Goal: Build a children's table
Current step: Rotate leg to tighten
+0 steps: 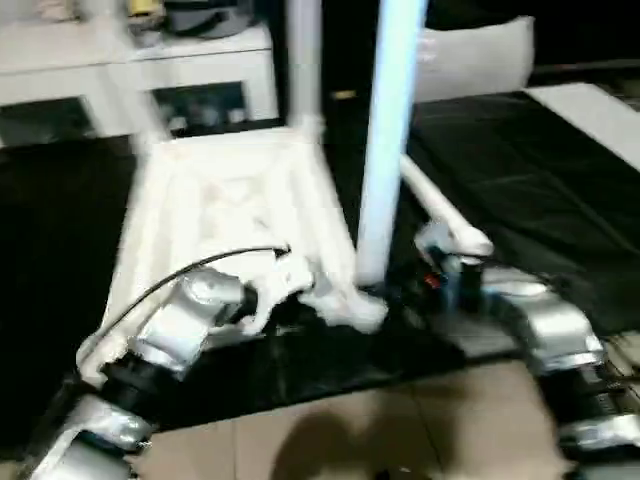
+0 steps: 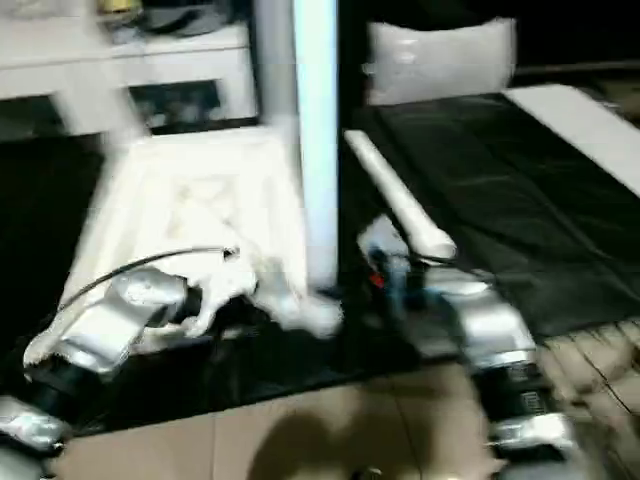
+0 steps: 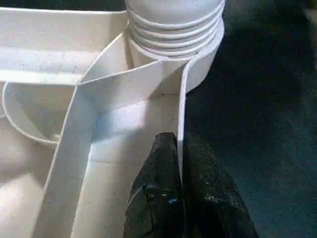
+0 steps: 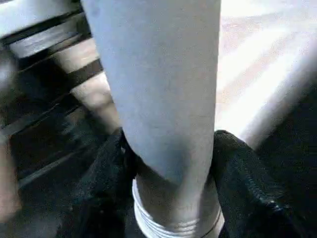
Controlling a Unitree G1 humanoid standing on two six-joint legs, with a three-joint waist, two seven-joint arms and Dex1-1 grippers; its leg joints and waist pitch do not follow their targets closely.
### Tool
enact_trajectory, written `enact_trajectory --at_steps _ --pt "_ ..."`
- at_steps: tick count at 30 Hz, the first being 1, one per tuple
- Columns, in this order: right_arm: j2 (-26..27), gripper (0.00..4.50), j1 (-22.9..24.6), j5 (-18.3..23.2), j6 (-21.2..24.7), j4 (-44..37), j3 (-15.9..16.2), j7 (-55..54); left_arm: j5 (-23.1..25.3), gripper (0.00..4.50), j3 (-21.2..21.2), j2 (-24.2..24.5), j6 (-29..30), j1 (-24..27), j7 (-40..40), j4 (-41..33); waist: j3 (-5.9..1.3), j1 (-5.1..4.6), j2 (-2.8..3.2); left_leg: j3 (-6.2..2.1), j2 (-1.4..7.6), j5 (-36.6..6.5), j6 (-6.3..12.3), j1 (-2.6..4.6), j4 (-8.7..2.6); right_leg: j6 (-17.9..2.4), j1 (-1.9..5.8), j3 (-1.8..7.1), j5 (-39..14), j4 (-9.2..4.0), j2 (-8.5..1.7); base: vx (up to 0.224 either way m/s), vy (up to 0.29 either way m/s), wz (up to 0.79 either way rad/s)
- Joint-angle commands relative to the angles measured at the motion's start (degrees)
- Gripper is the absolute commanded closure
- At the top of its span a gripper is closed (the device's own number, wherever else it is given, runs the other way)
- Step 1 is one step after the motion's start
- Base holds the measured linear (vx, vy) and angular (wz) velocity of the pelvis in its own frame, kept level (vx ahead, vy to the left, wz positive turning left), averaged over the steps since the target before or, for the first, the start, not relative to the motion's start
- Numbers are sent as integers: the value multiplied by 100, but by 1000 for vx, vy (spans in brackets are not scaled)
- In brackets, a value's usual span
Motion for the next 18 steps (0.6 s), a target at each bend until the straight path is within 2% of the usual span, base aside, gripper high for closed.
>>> enact_trajectory --at_steps 1,2,3,4,5,6,7,8,9,10,11,13,16,18 --pt "334 256 -100 -107 249 25 80 -742 -282 450 14 -449 375 -34 375 -248 -306 -49 -96 -36 48 -1435 166 -129 -423 -73 376 112 -3536 -581 -230 0 0 0" --pt "481 256 -115 -161 321 62 15 -1066 -267 450 111 -625 499 -81 639 -193 -305 -139 -101 -38 36 -1498 228 -137 -413 -42 358 99 -3517 -607 -217 0 0 0" --pt "697 256 -174 -227 306 170 -84 -1540 -239 450 243 -870 578 -192 1017 -42 -307 -175 -93 -32 28 -1521 252 -123 -401 -46 341 95 -3521 -616 -211 0 0 0" --pt "841 256 -216 -264 288 244 -154 -1849 -219 450 326 -1025 612 -269 1259 63 -300 -258 -86 -18 5 -1489 277 -124 -377 -69 308 70 -3537 -646 -197 0 0 0" --pt "1044 256 -337 -312 241 453 -255 -2336 -225 450 544 -1312 608 -438 1745 296 -312 -316 -59 -37 -7 -1558 290 -125 -366 -33 320 26 -3608 -666 -203 0 0 0" --pt "1056 256 -348 -313 235 474 -263 -2370 -225 450 561 -1331 604 -451 1782 314 -308 -355 -61 -29 -11 -1583 323 -118 -363 -12 306 11 -3631 -699 -195 0 0 0" --pt "1122 256 -407 -316 205 587 -305 -2546 -227 450 651 -1432 585 -523 1976 409 -333 -359 -56 -42 -6 -1589 359 -123 -357 10 327 -13 -3557 -705 -209 0 0 0" --pt "1184 222 -436 -271 218 640 -374 -2621 -204 450 687 -1483 593 -559 2073 439 -358 -374 -31 -76 39 -1452 428 -160 -391 -76 378 6 -3206 -662 -240 0 0 0" --pt "1324 201 -500 -174 248 741 -530 -2776 -130 450 756 -1596 612 -642 2292 496 -377 -375 -16 -87 63 -1318 465 -188 -396 -156 393 33 -2949 -624 -253 0 0 0" --pt "1397 187 -507 -156 242 737 -616 -2882 -51 450 708 -1591 638 -654 2324 478 -394 -368 -19 -94 86 -1082 523 -194 -400 -369 379 73 -2484 -568 -256 0 0 0" --pt "1411 187 -499 -186 230 710 -629 -2924 16 450 645 -1560 657 -644 2310 438 -403 -380 -32 -105 91 -863 614 -243 -402 -534 421 98 -2158 -495 -257 0 0 0" --pt "1392 158 -417 -254 195 603 -616 -2956 85 450 567 -1475 684 -570 2254 337 -436 -355 -20 -128 119 -388 772 -259 -375 -783 451 133 -1510 -375 -272 0 0 0" --pt "1376 140 -383 -320 145 549 -581 -2995 98 450 556 -1456 688 -564 2293 343 -429 -323 -10 -108 107 -110 935 -258 -356 -955 466 141 -1149 -334 -273 0 0 0" --pt "1303 125 -327 -386 11 470 -514 -3014 108 450 538 -1394 620 -575 2332 411 -411 -297 -9 -94 110 -217 929 -241 -365 -913 465 138 -1353 -365 -272 0 0 0"
